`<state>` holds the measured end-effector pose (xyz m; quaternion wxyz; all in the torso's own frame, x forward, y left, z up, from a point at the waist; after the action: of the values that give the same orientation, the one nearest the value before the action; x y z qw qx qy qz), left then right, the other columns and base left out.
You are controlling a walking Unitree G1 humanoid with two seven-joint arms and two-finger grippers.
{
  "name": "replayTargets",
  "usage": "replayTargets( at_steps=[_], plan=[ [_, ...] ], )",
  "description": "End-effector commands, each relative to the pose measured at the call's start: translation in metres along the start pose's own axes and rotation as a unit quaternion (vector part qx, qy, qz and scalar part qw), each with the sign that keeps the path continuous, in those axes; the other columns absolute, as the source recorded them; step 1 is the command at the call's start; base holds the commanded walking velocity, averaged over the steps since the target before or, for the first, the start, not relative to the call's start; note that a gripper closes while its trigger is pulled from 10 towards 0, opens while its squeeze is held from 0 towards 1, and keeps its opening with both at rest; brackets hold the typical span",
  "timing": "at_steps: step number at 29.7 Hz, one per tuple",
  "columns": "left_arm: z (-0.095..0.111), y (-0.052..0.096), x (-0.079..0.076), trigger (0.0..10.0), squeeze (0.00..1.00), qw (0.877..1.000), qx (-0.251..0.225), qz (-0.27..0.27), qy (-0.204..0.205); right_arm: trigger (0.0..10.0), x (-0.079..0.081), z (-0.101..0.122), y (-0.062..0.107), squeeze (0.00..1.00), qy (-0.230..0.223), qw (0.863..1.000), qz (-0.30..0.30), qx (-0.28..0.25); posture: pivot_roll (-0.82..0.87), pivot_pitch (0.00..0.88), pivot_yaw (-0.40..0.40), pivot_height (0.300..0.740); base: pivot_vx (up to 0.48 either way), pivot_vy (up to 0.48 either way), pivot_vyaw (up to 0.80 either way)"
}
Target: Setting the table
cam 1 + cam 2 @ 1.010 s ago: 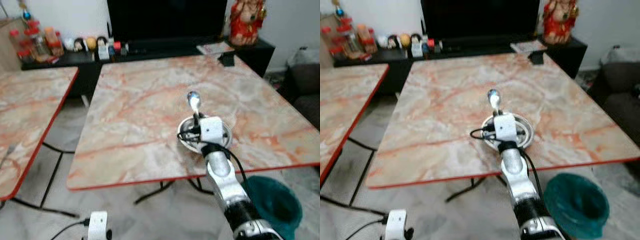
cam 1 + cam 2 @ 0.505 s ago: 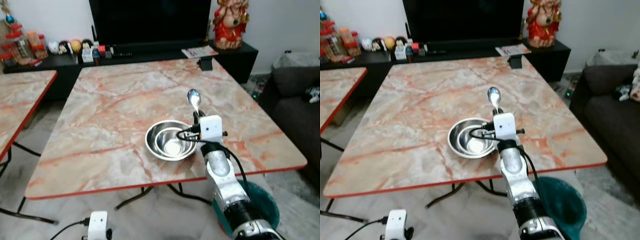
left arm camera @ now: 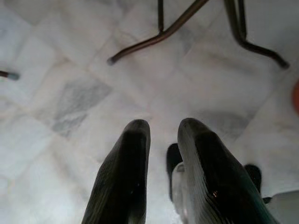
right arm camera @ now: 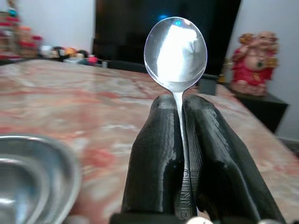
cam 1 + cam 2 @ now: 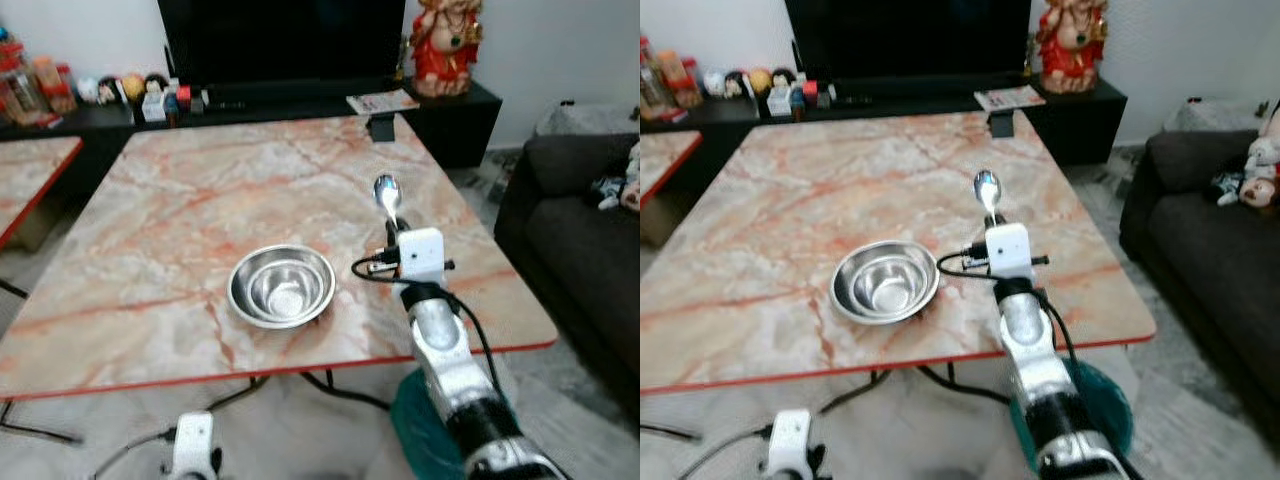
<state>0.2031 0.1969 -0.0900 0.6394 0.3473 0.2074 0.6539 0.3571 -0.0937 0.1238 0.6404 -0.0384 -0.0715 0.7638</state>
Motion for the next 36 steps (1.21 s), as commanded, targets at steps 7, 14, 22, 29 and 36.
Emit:
replayTargets(
  at_steps=[7,14,22,29,36],
  plan=[
    [-0.003,0.001,0.004,10.0,0.00,1.000,0.001,0.005,0.007,10.0,0.000,0.001,-0.002,0.00,0.001,1.000,0.002,0.005,-0.01,0.000,0.035,0.728,0.000,0.000,0.00],
    [-0.005,0.001,0.005,10.0,0.00,1.000,0.005,0.005,0.005,10.0,-0.003,-0.014,0.001,0.00,-0.016,0.999,-0.013,0.045,0.00,0.000,0.033,0.728,0.000,0.000,0.00],
    [-0.005,0.001,0.004,10.0,0.00,1.000,0.005,0.004,0.006,10.0,-0.011,-0.027,-0.006,0.00,-0.032,0.993,-0.047,0.106,-0.01,0.000,0.037,0.728,0.000,0.000,0.00],
    [-0.005,0.001,0.004,10.0,0.00,1.000,0.006,0.004,0.004,10.0,-0.021,-0.029,-0.016,0.00,-0.057,0.985,-0.067,0.148,-0.01,0.000,0.040,0.728,0.000,0.000,0.00],
    [-0.005,0.001,0.004,10.0,0.00,1.000,0.007,0.003,0.000,10.0,-0.017,-0.032,-0.022,0.00,-0.060,0.981,-0.056,0.175,0.01,0.000,0.038,0.728,0.000,0.000,0.00]
  ],
)
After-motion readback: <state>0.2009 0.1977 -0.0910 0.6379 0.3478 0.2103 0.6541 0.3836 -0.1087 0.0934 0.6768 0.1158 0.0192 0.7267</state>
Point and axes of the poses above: a point about 5 cm out from each wrist's last joint towards the gripper, its own y axis pointing back from the gripper into the wrist, its own z axis along the axis of the wrist's last joint, x = y × z, the point moved 2 cm from there along -y, pointing out of the wrist towards the gripper, and after that the axes turned 12 degrees about -y, right-handed, at the moved point
